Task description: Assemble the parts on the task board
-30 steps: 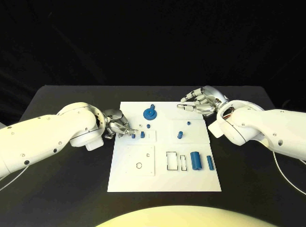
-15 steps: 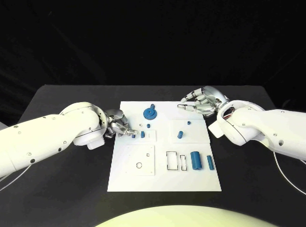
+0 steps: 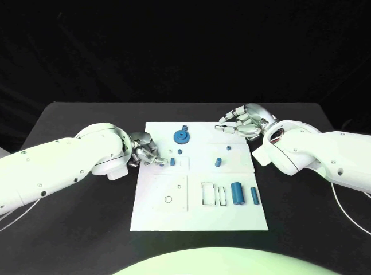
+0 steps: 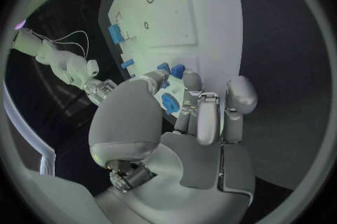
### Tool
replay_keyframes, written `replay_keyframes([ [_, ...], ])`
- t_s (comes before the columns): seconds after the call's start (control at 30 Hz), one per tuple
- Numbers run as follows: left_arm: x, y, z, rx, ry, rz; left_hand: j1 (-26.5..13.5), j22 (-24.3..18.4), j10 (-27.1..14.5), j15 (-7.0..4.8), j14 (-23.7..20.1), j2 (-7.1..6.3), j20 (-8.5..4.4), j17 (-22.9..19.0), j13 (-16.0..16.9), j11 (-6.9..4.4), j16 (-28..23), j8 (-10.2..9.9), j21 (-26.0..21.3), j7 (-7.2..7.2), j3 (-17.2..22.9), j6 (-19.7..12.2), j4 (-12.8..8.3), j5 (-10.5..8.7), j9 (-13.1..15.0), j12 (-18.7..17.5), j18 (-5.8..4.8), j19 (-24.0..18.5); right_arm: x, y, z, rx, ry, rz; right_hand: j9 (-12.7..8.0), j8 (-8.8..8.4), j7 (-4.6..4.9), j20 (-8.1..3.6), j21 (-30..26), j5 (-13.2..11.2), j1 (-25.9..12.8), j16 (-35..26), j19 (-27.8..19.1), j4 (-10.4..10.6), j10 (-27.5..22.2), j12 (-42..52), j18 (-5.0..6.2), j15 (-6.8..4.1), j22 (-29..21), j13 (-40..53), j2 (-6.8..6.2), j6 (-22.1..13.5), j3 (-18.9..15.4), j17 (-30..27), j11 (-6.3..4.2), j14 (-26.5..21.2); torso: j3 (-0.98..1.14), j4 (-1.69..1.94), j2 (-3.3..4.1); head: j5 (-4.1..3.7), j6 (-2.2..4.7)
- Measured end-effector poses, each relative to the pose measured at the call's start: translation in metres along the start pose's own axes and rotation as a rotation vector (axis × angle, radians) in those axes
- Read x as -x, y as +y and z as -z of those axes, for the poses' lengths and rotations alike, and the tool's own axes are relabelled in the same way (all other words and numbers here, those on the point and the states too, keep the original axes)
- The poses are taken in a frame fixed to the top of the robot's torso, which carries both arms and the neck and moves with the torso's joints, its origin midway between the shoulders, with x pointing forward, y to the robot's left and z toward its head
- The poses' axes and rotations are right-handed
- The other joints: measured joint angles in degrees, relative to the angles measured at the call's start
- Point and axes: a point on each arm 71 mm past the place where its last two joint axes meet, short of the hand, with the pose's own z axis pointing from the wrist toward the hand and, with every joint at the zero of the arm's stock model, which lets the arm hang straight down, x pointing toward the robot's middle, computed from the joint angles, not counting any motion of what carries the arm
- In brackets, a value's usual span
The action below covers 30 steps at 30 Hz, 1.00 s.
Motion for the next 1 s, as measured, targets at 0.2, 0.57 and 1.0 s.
replay_keyframes([
  [0.2,-0.0007,-0.0006,-0.0004,0.000,0.008,-0.006,0.8,0.2,0.2,0.00,0.0,0.02,-0.21,0.0,0.3,-0.20,0.0,0.9,0.2,-0.03,0.0,0.0,0.0,0.00,0.2,0.3,0.00,0.2,0.0000,0.0000,0.0001,0.000,0.000,0.000,0.0,0.00,0.00,0.00,0.0,0.0,0.0,0.0,0.0,0.0,0.0,0.0,0.00,0.00,0.0,0.0,0.00,0.0,0.0,0.0,0.00,0.0,0.01,0.01,-0.02,-0.03,-0.03],
  [0.57,-0.0015,-0.0019,-0.0009,-0.001,0.012,-0.010,5.0,1.0,0.6,-0.57,0.2,2.28,-0.62,0.0,0.5,-0.64,0.4,2.8,0.7,-0.47,2.5,0.0,-0.2,0.22,0.4,0.7,0.00,0.6,-0.0001,-0.0001,0.0000,-0.001,0.001,0.000,0.0,0.00,0.00,0.00,0.0,0.0,0.0,0.0,0.0,0.0,0.0,0.0,0.00,0.00,0.0,0.0,0.00,0.0,0.0,0.0,0.00,0.0,-0.03,0.01,-0.01,-0.09,-0.01],
  [1.0,-0.0014,-0.0039,-0.0011,-0.007,0.016,-0.001,9.3,1.3,0.8,-0.84,0.0,2.17,-0.82,0.0,-0.5,-0.80,0.5,6.0,0.7,-0.75,9.1,-2.2,-0.8,-0.31,0.0,0.7,-0.01,0.8,-0.0002,-0.0002,-0.0003,-0.002,0.003,0.002,0.0,0.00,0.00,0.00,0.0,0.0,0.0,0.0,0.0,0.0,0.0,0.0,0.00,0.00,0.0,0.0,0.00,0.0,0.0,0.0,0.00,0.0,-0.02,0.00,0.00,-0.17,-0.09],
])
